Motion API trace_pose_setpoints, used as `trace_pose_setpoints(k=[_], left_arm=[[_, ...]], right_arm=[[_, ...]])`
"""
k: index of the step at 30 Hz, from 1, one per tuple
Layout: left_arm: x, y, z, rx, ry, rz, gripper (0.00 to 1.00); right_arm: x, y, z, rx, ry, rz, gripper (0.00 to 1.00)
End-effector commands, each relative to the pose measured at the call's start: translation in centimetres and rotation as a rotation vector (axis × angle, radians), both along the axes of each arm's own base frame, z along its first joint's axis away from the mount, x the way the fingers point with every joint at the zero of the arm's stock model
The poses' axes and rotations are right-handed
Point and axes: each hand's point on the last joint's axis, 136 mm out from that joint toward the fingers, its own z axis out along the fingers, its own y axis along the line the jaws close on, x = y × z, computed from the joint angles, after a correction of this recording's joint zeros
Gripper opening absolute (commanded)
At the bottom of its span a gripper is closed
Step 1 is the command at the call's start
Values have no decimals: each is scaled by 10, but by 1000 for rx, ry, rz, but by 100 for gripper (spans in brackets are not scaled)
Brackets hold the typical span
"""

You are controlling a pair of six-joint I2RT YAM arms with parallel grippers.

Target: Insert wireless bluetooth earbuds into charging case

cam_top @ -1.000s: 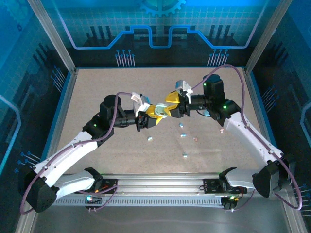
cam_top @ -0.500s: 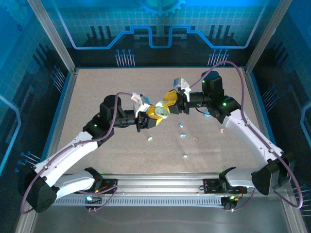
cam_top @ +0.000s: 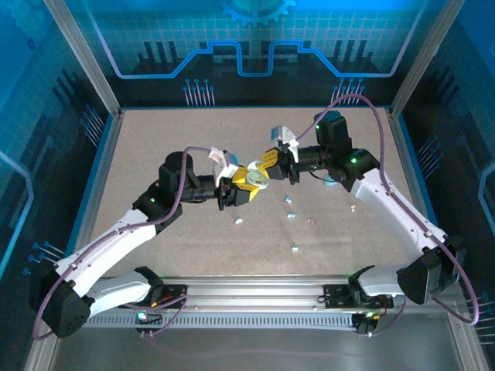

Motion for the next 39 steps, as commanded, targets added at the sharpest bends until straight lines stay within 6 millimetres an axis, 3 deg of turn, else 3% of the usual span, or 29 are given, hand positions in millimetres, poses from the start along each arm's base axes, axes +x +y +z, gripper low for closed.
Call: trace_pose_setpoints(k=[1,10,36,39], left_arm=[[4,-4,-5,-5,24,-4,52],[6,-7,-5,-4,47,-8,60],[3,-3,-12,28,-29,-3,57],[2,-3,-10,21,-36,-8,53]], right_arm=[[-7,4,10,-7,-40,10,14],[-4,8,5,-50,-85,-30,13],[-5,9,9,-23,-90,-32,14],[-6,9,9,-24,-89,-31,14]])
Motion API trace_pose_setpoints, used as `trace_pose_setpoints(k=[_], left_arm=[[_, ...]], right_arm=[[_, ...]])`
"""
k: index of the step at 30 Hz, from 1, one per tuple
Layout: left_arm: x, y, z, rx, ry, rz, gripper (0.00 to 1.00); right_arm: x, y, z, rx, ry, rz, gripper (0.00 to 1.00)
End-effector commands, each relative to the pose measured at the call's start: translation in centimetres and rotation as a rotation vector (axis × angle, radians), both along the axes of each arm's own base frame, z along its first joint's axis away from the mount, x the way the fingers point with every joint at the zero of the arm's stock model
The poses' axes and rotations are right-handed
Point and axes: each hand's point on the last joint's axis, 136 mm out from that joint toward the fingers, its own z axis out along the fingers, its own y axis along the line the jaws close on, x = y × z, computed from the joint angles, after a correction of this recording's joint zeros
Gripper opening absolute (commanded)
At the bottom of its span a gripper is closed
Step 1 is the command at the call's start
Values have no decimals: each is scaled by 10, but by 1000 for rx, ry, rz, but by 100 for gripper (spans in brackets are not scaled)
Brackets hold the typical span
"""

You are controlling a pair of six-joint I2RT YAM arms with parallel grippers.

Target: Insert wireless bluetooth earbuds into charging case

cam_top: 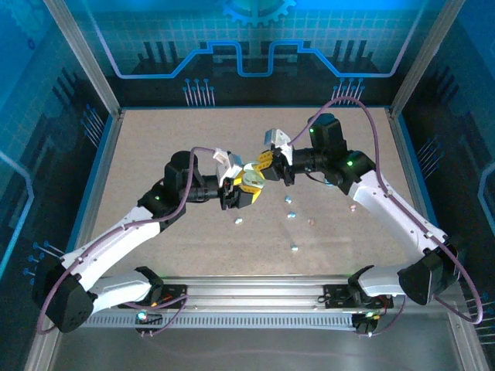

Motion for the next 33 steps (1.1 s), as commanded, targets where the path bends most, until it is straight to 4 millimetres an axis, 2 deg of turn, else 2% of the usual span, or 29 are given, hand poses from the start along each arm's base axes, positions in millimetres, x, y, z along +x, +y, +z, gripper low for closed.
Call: trace_pose_setpoints(k=[1,9,12,16,18,22,24,27,29,31,33], left_arm=[[-4,2,5,-9,-38,-5,51],[-5,1,4,-13,-19,-10,39],[-5,1,2,-14,-13,-8,36],[-4,0,0,-34,-11,-2,35],[-4,0,-3,-41,-19,-2,34],[2,3,-11,-58,-56,38,33],[7,5,-13,-71,-72,65,33],[13,7,-15,-95,-96,101,32],[18,8,-20,-112,-106,130,32],[23,11,-26,-129,-110,159,32],[28,14,-31,-155,-97,182,32]], right_arm=[[-10,1,14,28,-25,23,14],[-10,1,13,20,-26,25,15],[-10,0,13,20,-21,21,18],[-8,-1,14,18,-13,-2,29],[-4,-3,17,16,-3,-39,41],[6,-15,32,38,111,-133,51],[5,-22,40,60,185,-153,51],[13,-38,50,94,298,-253,52],[29,-57,45,109,364,-416,52],[46,-86,27,102,443,-613,54],[58,-117,-1,75,559,-806,52]])
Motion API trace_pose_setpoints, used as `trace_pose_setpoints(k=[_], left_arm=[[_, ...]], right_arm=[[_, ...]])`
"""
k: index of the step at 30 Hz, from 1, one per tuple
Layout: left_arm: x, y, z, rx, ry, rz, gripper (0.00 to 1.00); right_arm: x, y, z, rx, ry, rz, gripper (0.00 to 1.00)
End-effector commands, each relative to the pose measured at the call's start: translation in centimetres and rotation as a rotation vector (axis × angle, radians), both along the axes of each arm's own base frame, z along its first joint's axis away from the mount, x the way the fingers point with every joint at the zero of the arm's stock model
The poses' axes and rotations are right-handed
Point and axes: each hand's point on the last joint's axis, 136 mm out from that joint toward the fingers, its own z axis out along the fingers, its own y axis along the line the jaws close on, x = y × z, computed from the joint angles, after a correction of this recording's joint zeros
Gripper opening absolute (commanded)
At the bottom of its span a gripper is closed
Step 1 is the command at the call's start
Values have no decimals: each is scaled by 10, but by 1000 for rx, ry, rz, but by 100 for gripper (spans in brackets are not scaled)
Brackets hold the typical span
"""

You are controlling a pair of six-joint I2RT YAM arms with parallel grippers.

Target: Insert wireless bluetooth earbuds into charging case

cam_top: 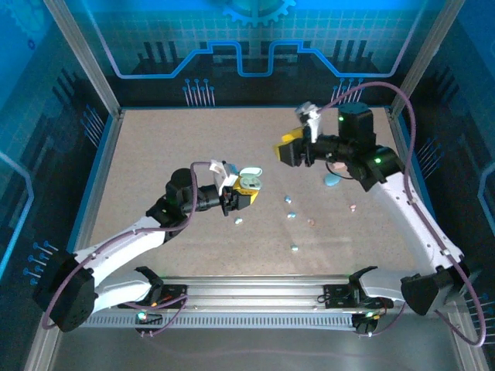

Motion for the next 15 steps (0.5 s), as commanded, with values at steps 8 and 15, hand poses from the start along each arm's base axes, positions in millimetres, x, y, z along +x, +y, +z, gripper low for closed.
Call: trace_pose_setpoints(k=[8,15], left_arm=[[23,24,2,-205,-38,121,31],[30,53,6,-225,-39,221,31]], right_arm=[[-8,-68,-161,-28,700,-435,45],[-44,-31,-245,-219,899,-399,42]])
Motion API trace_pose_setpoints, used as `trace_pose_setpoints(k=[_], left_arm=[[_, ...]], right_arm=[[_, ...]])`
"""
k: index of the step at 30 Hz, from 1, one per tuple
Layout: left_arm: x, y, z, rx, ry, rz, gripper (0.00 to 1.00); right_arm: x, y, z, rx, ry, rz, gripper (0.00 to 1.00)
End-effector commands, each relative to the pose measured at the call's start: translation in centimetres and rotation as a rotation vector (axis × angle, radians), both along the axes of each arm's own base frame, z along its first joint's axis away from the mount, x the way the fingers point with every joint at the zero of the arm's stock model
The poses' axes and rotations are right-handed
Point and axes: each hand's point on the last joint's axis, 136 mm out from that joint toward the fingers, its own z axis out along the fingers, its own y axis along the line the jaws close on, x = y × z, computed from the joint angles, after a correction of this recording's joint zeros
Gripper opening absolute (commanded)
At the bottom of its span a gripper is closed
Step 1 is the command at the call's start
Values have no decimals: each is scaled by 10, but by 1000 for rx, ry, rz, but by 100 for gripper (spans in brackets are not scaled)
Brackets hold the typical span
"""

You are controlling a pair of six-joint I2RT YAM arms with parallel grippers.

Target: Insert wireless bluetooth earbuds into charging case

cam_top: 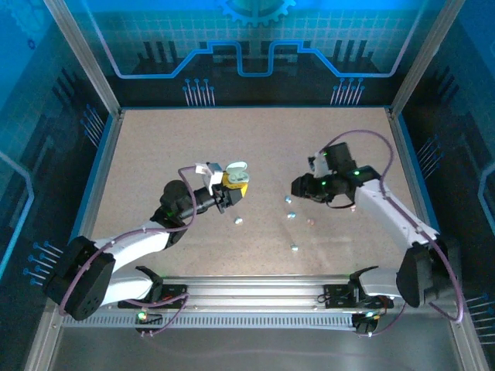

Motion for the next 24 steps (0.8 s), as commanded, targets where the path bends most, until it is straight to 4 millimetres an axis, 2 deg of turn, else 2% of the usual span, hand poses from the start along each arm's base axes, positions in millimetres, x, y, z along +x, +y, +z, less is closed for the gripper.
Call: trace_pose_setpoints(k=[1,4,8,18,24], left_arm=[[-2,16,29,-58,-76,52,31],[-4,29,36,-53,-91,100,32],[-7,45,45,-39,-115,149,32],[-28,71,78,-17,-192,248,32],[-38,75,91,0,-208,250,33]], right_arm=[[-20,12,-31,-99,94,15,42],[-32,26,-51,-150,124,90,42],[-39,48,-62,-164,125,194,42],[-19,130,-77,-110,71,481,40],[-5,171,-92,-124,61,601,39]])
